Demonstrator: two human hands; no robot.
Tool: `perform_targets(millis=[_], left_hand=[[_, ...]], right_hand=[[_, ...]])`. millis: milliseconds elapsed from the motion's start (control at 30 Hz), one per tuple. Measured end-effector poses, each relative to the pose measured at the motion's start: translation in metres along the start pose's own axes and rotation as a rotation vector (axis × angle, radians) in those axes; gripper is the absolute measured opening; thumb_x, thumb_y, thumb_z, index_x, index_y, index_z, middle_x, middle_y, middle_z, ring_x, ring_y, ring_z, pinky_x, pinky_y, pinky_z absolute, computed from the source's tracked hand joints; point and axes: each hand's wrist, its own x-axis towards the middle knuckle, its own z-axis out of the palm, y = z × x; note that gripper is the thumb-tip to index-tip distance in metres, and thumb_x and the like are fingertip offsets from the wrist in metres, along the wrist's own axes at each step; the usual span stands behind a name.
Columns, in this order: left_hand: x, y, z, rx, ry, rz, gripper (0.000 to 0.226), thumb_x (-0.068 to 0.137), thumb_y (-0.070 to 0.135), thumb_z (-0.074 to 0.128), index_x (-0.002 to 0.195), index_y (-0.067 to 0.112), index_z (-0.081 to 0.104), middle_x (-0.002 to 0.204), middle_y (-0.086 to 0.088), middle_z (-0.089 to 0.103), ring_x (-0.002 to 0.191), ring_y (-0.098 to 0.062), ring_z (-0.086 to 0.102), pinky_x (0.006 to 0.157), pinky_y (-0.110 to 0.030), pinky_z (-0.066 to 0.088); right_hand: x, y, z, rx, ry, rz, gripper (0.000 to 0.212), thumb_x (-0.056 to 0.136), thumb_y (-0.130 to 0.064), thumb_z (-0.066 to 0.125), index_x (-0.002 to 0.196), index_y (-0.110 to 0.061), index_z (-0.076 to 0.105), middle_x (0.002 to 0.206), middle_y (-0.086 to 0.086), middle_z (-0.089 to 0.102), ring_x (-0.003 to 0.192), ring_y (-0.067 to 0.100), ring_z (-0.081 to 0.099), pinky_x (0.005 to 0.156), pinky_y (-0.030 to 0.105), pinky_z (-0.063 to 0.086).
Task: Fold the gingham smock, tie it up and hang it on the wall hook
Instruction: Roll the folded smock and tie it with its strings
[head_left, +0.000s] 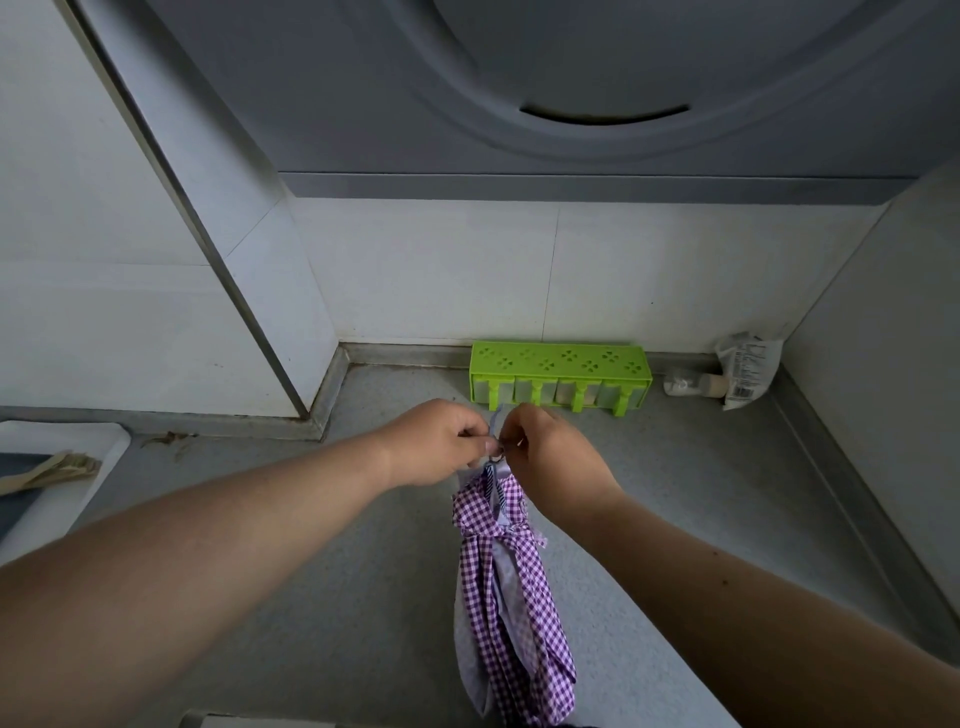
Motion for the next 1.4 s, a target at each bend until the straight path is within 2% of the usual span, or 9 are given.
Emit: perform_targets(millis=[133, 267, 400, 534, 734, 867, 1001, 1134, 1401], left_hand=[[0.001, -0.003, 0.005, -0.145, -0.016, -0.060, 0.028, 0.103, 0.032, 0.066, 0.079, 0.019, 0.071, 0.051, 0.017, 0.058, 0.046, 0.006, 0.049, 0.051, -0.018, 0.039], [0.002, -0.010, 0.006, -0.279, 0.007, -0.097, 0.028, 0.102, 0.031, 0.067, 0.078, 0.018, 0.073, 0.064, 0.007, 0.062, 0.056, -0.006, 0.052, 0.057, -0.025, 0.042], [-0.002, -0.012, 0.001, -0.335, -0.005, -0.118, 0.027, 0.103, 0.026, 0.065, 0.079, 0.017, 0.071, 0.066, 0.008, 0.064, 0.056, -0.006, 0.051, 0.053, -0.024, 0.042], [0.003, -0.026, -0.002, -0.484, 0.066, -0.179, 0.029, 0.104, 0.025, 0.064, 0.077, 0.016, 0.064, 0.071, -0.007, 0.054, 0.056, -0.015, 0.041, 0.053, -0.029, 0.034], [0.005, -0.030, -0.008, -0.232, 0.186, -0.196, 0.028, 0.108, 0.026, 0.055, 0.082, 0.017, 0.059, 0.076, -0.001, 0.061, 0.064, -0.016, 0.054, 0.054, -0.028, 0.041], [0.003, -0.032, -0.013, 0.037, 0.240, -0.181, 0.036, 0.110, 0.030, 0.050, 0.077, 0.017, 0.046, 0.072, -0.002, 0.049, 0.062, -0.016, 0.044, 0.057, -0.033, 0.033], [0.002, -0.032, -0.006, -0.007, 0.257, -0.174, 0.031, 0.110, 0.030, 0.048, 0.084, 0.015, 0.053, 0.079, -0.005, 0.060, 0.068, -0.021, 0.055, 0.062, -0.035, 0.041], [0.002, -0.018, -0.003, -0.284, 0.174, -0.141, 0.021, 0.112, 0.026, 0.045, 0.094, 0.021, 0.054, 0.091, 0.001, 0.074, 0.080, -0.015, 0.069, 0.071, -0.036, 0.056], [0.002, 0.002, -0.012, -0.276, 0.165, -0.051, 0.022, 0.111, 0.023, 0.045, 0.091, 0.021, 0.055, 0.087, 0.006, 0.072, 0.076, -0.008, 0.065, 0.072, -0.031, 0.049]], right_hand=[[-0.005, 0.003, 0.001, -0.014, -0.012, -0.054, 0.014, 0.092, -0.030, 0.067, 0.105, -0.024, 0.067, 0.103, -0.009, 0.057, 0.082, 0.007, 0.061, 0.071, 0.028, 0.056], [-0.006, 0.002, 0.002, -0.023, 0.010, -0.083, 0.018, 0.097, -0.040, 0.061, 0.103, -0.025, 0.067, 0.099, -0.010, 0.060, 0.077, 0.004, 0.060, 0.067, 0.026, 0.054], [-0.004, -0.001, 0.004, -0.050, 0.018, -0.150, 0.021, 0.102, -0.035, 0.056, 0.091, -0.019, 0.062, 0.087, -0.005, 0.056, 0.074, 0.013, 0.054, 0.062, 0.035, 0.049], [-0.003, -0.006, 0.007, -0.064, -0.029, -0.179, 0.019, 0.101, -0.030, 0.054, 0.087, -0.018, 0.061, 0.087, -0.005, 0.054, 0.074, 0.015, 0.054, 0.064, 0.037, 0.048], [-0.002, -0.011, 0.012, -0.117, -0.172, -0.187, 0.022, 0.095, -0.025, 0.054, 0.075, -0.017, 0.055, 0.083, -0.003, 0.051, 0.071, 0.017, 0.053, 0.062, 0.038, 0.048], [0.002, -0.010, 0.012, -0.171, -0.258, -0.165, 0.024, 0.093, -0.032, 0.051, 0.083, -0.016, 0.066, 0.089, -0.004, 0.055, 0.076, 0.013, 0.057, 0.069, 0.041, 0.056], [0.005, -0.014, 0.011, -0.158, -0.333, -0.166, 0.030, 0.087, -0.037, 0.049, 0.084, -0.014, 0.069, 0.099, 0.000, 0.063, 0.086, 0.014, 0.062, 0.076, 0.042, 0.057], [0.002, -0.020, 0.010, -0.023, -0.392, -0.042, 0.026, 0.097, -0.029, 0.049, 0.092, -0.011, 0.067, 0.103, 0.008, 0.069, 0.092, 0.022, 0.064, 0.082, 0.043, 0.055], [0.012, -0.021, 0.007, 0.125, -0.283, 0.115, 0.019, 0.091, -0.020, 0.067, 0.102, -0.017, 0.052, 0.090, -0.001, 0.063, 0.077, 0.017, 0.059, 0.067, 0.039, 0.051]])
